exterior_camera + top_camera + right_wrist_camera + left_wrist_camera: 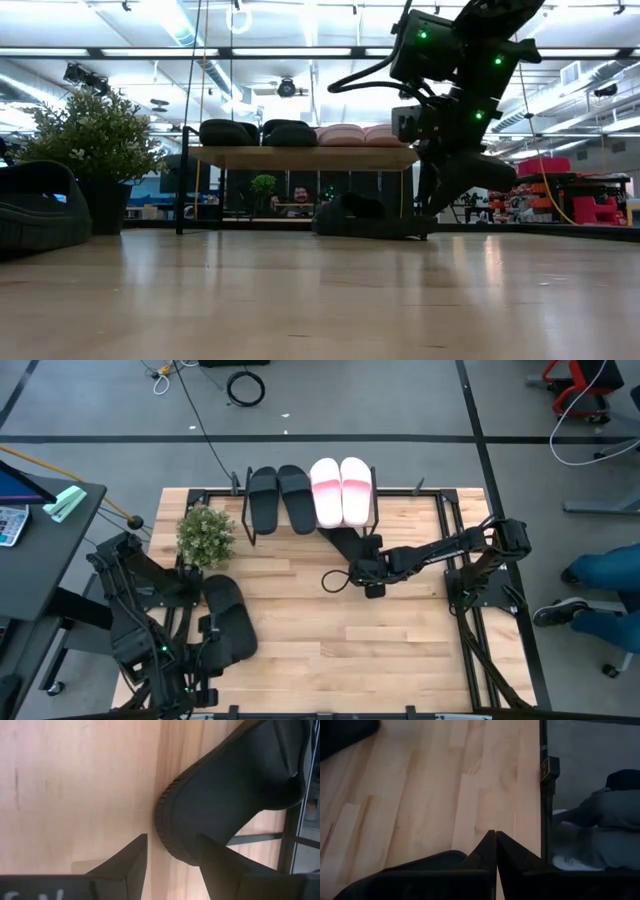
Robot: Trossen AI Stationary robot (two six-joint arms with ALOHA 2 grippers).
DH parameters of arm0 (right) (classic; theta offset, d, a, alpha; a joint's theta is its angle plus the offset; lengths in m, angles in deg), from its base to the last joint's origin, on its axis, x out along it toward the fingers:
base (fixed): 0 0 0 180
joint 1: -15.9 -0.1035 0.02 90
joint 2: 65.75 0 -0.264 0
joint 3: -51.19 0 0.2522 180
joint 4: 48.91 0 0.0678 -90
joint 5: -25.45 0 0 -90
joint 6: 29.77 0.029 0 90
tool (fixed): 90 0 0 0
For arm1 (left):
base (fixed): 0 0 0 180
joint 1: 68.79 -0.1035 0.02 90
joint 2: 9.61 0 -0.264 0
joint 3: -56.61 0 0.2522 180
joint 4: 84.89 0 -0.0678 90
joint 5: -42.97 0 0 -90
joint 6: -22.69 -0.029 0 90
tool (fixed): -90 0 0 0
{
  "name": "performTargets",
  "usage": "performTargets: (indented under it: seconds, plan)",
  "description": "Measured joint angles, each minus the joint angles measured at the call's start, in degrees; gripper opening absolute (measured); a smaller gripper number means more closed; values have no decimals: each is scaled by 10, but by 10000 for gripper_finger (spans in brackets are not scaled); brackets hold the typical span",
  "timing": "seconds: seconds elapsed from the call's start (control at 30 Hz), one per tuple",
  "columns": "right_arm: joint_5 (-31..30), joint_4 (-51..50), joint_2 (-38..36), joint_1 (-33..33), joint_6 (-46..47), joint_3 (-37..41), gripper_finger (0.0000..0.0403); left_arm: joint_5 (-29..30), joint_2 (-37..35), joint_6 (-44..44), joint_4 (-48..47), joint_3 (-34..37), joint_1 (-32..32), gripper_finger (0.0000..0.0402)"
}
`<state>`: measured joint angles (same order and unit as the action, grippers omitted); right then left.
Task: Pick and place slides into the shelf
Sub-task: Put the right black slide under the shelf
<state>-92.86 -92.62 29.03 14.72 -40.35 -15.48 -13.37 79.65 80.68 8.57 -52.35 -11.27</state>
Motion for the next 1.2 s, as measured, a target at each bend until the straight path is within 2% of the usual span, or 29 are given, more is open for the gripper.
performTargets:
  seconds: [0.2, 0.47, 0.7, 0.87, 1.07, 1.2]
  plan:
    - [9, 0, 0, 22, 0, 0, 174, 2, 0, 0, 0, 0, -1, 6]
    - [29, 4, 3, 34, -17, 0, 174, 2, 0, 0, 0, 0, 0, 30]
    - [29, 17, 30, 34, -49, 0, 173, 2, 0, -1, 2, 0, 0, 13]
    - [-5, 17, 39, 36, -51, 1, 173, 2, 1, -1, 2, 0, 0, 6]
    - [31, 26, 40, 53, -48, 1, 162, 2, 1, -1, 2, 0, -1, 23]
    - [61, 42, 40, 62, -65, 1, 134, 2, 1, -1, 2, 0, -1, 25]
